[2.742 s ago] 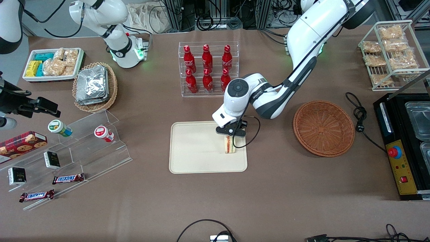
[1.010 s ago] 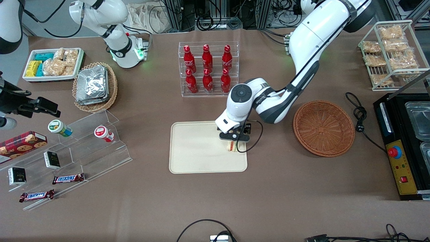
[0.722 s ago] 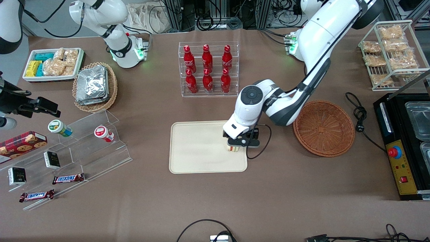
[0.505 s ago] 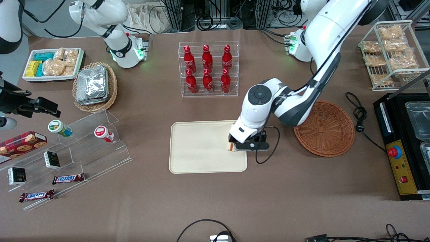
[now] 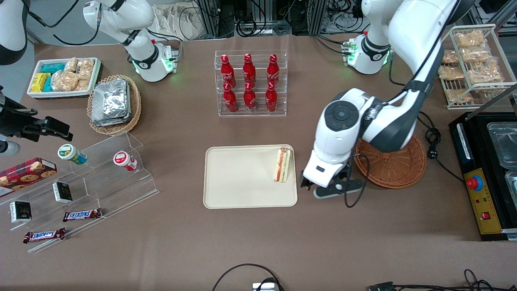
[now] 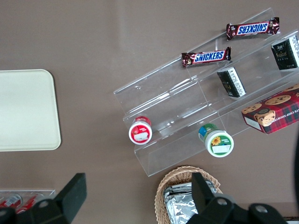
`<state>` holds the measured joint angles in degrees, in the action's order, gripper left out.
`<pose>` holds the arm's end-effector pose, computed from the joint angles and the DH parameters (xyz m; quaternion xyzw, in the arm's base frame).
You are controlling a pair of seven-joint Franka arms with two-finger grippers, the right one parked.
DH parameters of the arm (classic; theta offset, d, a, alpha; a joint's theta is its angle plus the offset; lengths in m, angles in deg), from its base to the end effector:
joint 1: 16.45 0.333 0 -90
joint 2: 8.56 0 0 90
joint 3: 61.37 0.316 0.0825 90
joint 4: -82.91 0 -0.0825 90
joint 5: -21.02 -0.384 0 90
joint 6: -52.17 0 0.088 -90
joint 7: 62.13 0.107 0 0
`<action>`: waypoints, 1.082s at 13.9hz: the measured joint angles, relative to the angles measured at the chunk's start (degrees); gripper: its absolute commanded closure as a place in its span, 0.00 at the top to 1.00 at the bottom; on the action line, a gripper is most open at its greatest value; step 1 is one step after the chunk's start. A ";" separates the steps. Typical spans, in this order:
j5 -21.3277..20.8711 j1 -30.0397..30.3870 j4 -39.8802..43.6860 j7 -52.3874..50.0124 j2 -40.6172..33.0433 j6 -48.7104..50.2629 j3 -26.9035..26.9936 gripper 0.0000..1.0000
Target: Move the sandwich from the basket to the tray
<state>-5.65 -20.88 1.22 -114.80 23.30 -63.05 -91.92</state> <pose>0.6353 -0.3230 0.4169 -0.9895 -0.1060 -0.0956 0.0210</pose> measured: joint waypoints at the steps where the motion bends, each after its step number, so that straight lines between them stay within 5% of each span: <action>1: 0.00 0.60 0.53 -0.14 -0.32 1.26 0.00 1.00; 8: 4.60 9.23 1.28 -0.24 -6.18 4.70 0.08 1.00; 15: 5.45 10.72 1.28 0.48 -8.04 5.21 0.13 1.00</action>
<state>-0.20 -10.16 2.49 -114.33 15.25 -57.84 -91.79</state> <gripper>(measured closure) 0.000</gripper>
